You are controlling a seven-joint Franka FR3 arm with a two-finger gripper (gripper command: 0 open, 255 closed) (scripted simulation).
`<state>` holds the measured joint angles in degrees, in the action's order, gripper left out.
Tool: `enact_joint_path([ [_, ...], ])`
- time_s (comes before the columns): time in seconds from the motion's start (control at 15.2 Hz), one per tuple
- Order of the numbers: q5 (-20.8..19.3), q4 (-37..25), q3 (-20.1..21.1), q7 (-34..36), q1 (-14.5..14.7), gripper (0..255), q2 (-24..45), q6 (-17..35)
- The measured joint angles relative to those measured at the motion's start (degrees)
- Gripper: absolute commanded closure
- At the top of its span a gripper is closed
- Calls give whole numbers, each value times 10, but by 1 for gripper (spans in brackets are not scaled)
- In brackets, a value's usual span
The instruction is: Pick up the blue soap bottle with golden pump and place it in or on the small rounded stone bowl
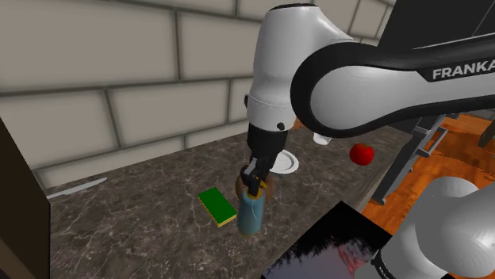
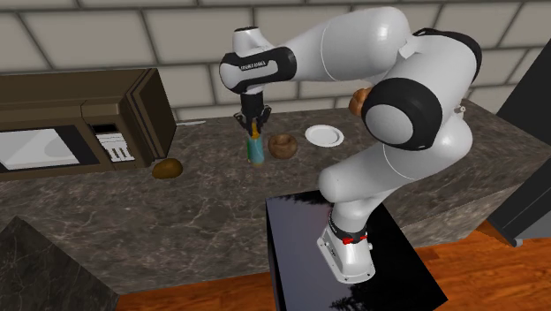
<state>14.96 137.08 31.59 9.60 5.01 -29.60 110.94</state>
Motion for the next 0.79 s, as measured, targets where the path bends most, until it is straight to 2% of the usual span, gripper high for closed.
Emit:
enact_joint_path([
  [0.79, -11, -82, -22, 0, -3, 255, -13, -96],
])
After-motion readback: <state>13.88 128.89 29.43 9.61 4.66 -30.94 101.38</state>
